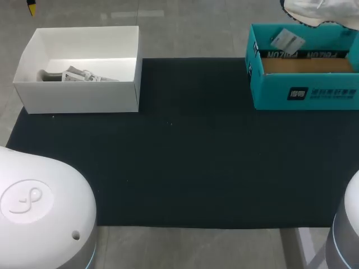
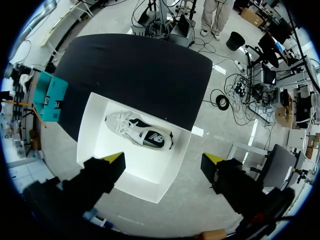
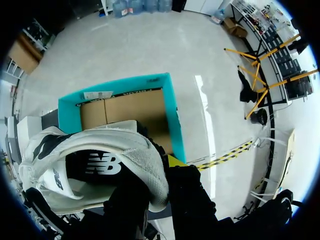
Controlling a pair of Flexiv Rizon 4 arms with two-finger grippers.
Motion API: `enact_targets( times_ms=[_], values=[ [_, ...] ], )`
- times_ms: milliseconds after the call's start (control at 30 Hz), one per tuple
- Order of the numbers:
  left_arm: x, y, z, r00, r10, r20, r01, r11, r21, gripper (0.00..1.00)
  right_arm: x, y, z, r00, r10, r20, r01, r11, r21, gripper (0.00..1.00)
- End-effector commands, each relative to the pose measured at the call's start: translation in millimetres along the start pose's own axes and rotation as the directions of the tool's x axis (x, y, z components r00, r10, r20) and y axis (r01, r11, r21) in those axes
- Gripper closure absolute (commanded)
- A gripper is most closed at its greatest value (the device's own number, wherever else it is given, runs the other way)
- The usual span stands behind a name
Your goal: Take the shoe out of the shoebox, open the shoe tongue, remove and reinsert the insole, then place the shoe into the shoebox
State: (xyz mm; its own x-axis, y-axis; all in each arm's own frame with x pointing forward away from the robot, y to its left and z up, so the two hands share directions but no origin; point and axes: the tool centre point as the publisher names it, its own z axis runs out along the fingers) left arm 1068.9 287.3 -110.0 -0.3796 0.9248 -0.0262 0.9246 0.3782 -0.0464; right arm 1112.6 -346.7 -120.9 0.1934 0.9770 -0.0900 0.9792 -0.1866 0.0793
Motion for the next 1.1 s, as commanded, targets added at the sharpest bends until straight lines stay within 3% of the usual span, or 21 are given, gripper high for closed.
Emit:
enact_targets(
  times_ms=[33, 133, 367, 667, 733, 1100],
  values=[
    [0.3, -0.8, -0.7, 1.000, 0.000, -0.003, 0.000, 1.000, -0.002, 0.00, -0.3, -5.4, -0.3, 1.000, 0.001, -0.002, -0.001, 0.999, -0.047, 1.00],
    [0.3, -0.8, -0.7, 1.000, 0.000, -0.003, 0.000, 1.000, -0.002, 0.00, -0.3, -5.4, -0.3, 1.000, 0.001, -0.002, -0.001, 0.999, -0.047, 1.00],
    [0.3, -0.8, -0.7, 1.000, 0.000, -0.003, 0.000, 1.000, -0.002, 0.00, 23.5, -29.0, -5.0, 0.994, 0.020, 0.108, -0.027, 0.997, 0.071, 1.00],
    [0.3, -0.8, -0.7, 1.000, 0.000, -0.003, 0.000, 1.000, -0.002, 0.00, 46.9, -59.5, -25.4, 0.991, 0.027, 0.131, -0.028, 1.000, 0.007, 1.00],
    [0.3, -0.8, -0.7, 1.000, 0.000, -0.003, 0.000, 1.000, -0.002, 0.00, 56.1, -68.6, -30.6, 0.984, 0.027, 0.176, -0.027, 1.000, -0.005, 1.00],
    [0.3, -0.8, -0.7, 1.000, 0.000, -0.003, 0.000, 1.000, -0.002, 0.00, 109.6, -123.8, -47.9, 0.981, 0.025, 0.192, -0.020, 0.999, -0.026, 1.00]
  ],
)
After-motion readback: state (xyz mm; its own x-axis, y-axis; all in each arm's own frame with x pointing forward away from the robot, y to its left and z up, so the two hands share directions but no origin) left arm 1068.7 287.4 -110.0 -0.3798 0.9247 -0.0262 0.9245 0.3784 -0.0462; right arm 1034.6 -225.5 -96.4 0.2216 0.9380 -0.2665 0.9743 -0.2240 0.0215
